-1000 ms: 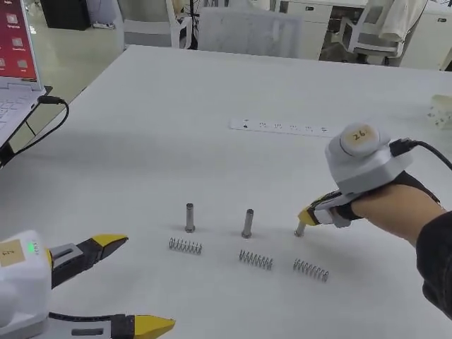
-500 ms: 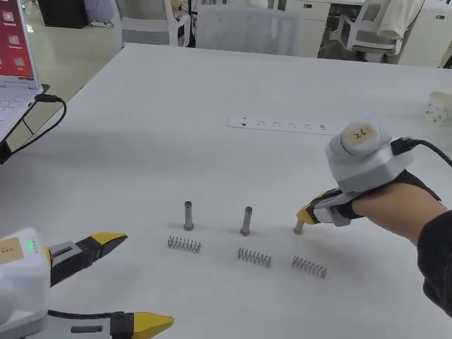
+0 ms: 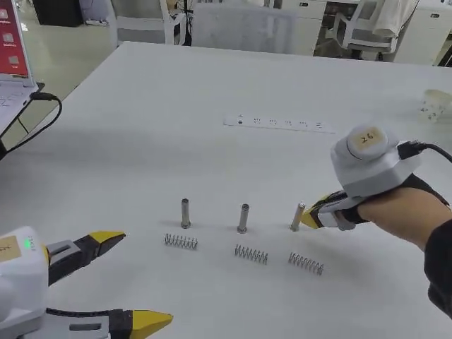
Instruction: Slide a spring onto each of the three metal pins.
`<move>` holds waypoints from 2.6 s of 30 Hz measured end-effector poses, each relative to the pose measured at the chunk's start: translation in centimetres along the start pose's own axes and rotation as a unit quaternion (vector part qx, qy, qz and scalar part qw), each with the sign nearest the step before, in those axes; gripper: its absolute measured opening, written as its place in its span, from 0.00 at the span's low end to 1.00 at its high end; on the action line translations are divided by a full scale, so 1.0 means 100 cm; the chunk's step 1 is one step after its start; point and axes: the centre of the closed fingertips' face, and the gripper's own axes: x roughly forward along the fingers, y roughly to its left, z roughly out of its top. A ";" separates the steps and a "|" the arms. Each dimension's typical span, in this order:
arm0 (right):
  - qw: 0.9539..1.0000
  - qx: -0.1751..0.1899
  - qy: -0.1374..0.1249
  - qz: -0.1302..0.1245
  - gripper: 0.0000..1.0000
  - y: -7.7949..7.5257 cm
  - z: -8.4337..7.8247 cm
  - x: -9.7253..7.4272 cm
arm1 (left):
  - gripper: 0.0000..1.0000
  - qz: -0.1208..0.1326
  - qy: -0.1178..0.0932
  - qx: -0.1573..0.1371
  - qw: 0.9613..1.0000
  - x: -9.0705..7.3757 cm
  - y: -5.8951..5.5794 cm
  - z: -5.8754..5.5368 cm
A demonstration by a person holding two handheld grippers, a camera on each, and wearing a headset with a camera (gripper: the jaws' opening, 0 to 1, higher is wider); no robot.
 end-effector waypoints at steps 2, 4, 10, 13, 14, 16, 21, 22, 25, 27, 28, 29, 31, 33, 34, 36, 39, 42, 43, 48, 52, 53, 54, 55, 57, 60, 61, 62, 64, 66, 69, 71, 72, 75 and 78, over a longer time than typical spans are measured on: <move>1.000 -0.002 0.000 -0.001 0.13 0.001 -0.002 -0.002 | 0.80 -0.001 0.000 0.000 1.000 0.000 0.000 0.000; 1.000 -0.003 0.001 -0.001 0.13 0.002 -0.003 -0.004 | 0.80 -0.001 -0.001 0.000 1.000 0.000 -0.001 0.000; 1.000 -0.013 0.001 0.003 0.14 0.007 -0.007 -0.009 | 0.80 -0.003 -0.002 0.001 1.000 0.001 -0.002 0.001; 1.000 -0.019 0.004 0.010 0.14 0.010 -0.011 -0.011 | 0.80 -0.003 -0.001 0.002 1.000 0.001 -0.002 0.001; 1.000 -0.020 0.004 0.012 0.14 0.011 -0.011 -0.012 | 0.80 -0.003 -0.001 0.002 1.000 0.001 -0.002 0.001; 1.000 -0.023 0.007 0.018 0.14 0.013 -0.014 -0.012 | 0.80 -0.004 -0.002 0.002 1.000 0.001 -0.003 0.002; 0.999 -0.035 0.022 0.030 0.14 0.019 -0.023 -0.011 | 0.79 -0.004 -0.002 0.004 1.000 0.001 -0.004 0.002; 0.998 -0.038 0.026 0.033 0.14 0.020 -0.026 -0.010 | 0.79 -0.004 -0.002 0.003 1.000 0.001 -0.004 0.002; 0.997 -0.046 0.035 0.040 0.14 0.022 -0.031 -0.009 | 0.79 -0.004 -0.002 0.004 1.000 0.000 -0.004 0.002; 0.997 -0.050 0.040 0.047 0.15 0.023 -0.033 -0.008 | 0.79 -0.004 -0.002 0.004 1.000 0.000 -0.004 0.002; 0.996 -0.054 0.046 0.051 0.15 0.025 -0.037 -0.008 | 0.79 -0.004 -0.003 0.004 1.000 -0.001 -0.004 0.003; 0.996 -0.056 0.049 0.053 0.15 0.026 -0.038 -0.007 | 0.79 -0.003 -0.003 0.004 1.000 -0.001 -0.003 0.003; 0.995 -0.060 0.055 0.058 0.15 0.028 -0.042 -0.007 | 0.79 -0.003 -0.003 0.004 1.000 -0.001 -0.004 0.003; 0.994 -0.065 0.061 0.064 0.15 0.030 -0.046 -0.006 | 0.79 -0.004 -0.002 0.004 1.000 -0.001 -0.004 0.003; 0.993 -0.067 0.065 0.068 0.15 0.031 -0.049 -0.005 | 0.79 -0.004 -0.001 0.004 1.000 -0.001 -0.005 0.002; 0.992 -0.072 0.071 0.071 0.15 0.033 -0.052 -0.004 | 0.79 -0.005 -0.001 0.004 1.000 -0.001 -0.005 0.002; 0.990 -0.083 0.083 0.077 0.15 0.035 -0.058 -0.003 | 0.79 -0.006 0.000 0.004 1.000 -0.001 -0.006 0.002; 0.988 -0.091 0.090 0.083 0.15 0.036 -0.060 -0.002 | 0.79 -0.007 0.001 0.003 1.000 -0.001 -0.006 0.002; 0.988 -0.094 0.092 0.084 0.15 0.037 -0.061 -0.002 | 0.79 -0.007 0.001 0.003 1.000 -0.001 -0.007 0.002; 0.984 -0.107 0.106 0.091 0.15 0.038 -0.066 0.001 | 0.79 -0.008 0.001 0.003 1.000 -0.001 -0.008 0.001; 0.982 -0.118 0.115 0.094 0.14 0.038 -0.070 0.003 | 0.78 -0.008 0.002 0.000 1.000 -0.001 -0.008 0.000; 0.981 -0.121 0.116 0.095 0.14 0.039 -0.070 0.003 | 0.78 -0.008 0.002 0.000 1.000 -0.001 -0.008 0.000; 0.981 -0.123 0.117 0.095 0.14 0.038 -0.070 0.003 | 0.78 -0.009 0.003 0.000 1.000 -0.001 -0.008 0.000; 0.981 -0.125 0.117 0.095 0.14 0.038 -0.070 0.004 | 0.78 -0.009 0.002 -0.001 1.000 0.000 -0.008 0.000; 0.980 -0.130 0.120 0.096 0.14 0.039 -0.070 0.004 | 0.78 -0.010 0.002 0.000 1.000 0.000 -0.008 0.000; 0.978 -0.137 0.126 0.097 0.13 0.039 -0.069 0.005 | 0.78 -0.012 0.001 -0.001 1.000 0.001 -0.008 0.000; 0.977 -0.140 0.128 0.097 0.13 0.039 -0.070 0.005 | 0.78 -0.012 0.002 -0.001 1.000 0.001 -0.008 0.000; 0.977 -0.142 0.129 0.097 0.13 0.039 -0.069 0.006 | 0.78 -0.013 0.001 -0.001 1.000 0.001 -0.008 0.000; 0.976 -0.143 0.134 0.100 0.12 0.039 -0.071 0.006 | 0.78 -0.013 0.001 -0.001 1.000 0.001 -0.008 0.000; 0.975 -0.145 0.136 0.100 0.11 0.039 -0.071 0.007 | 0.77 -0.013 0.001 -0.002 1.000 0.001 -0.008 0.000; 0.975 -0.144 0.138 0.102 0.10 0.040 -0.072 0.007 | 0.77 -0.013 0.001 -0.003 1.000 0.000 -0.009 -0.001; 0.974 -0.146 0.139 0.102 0.10 0.040 -0.072 0.007 | 0.77 -0.012 0.001 -0.003 1.000 0.000 -0.008 -0.001; 0.974 -0.147 0.139 0.102 0.09 0.040 -0.072 0.007 | 0.77 -0.012 0.001 -0.003 1.000 0.000 -0.008 0.000; 0.974 -0.148 0.139 0.102 0.08 0.040 -0.072 0.007 | 0.77 -0.012 0.000 -0.003 1.000 0.000 -0.009 0.001; 0.974 -0.148 0.135 0.102 0.08 0.040 -0.072 0.007 | 0.76 -0.014 0.001 -0.002 1.000 0.000 -0.011 0.001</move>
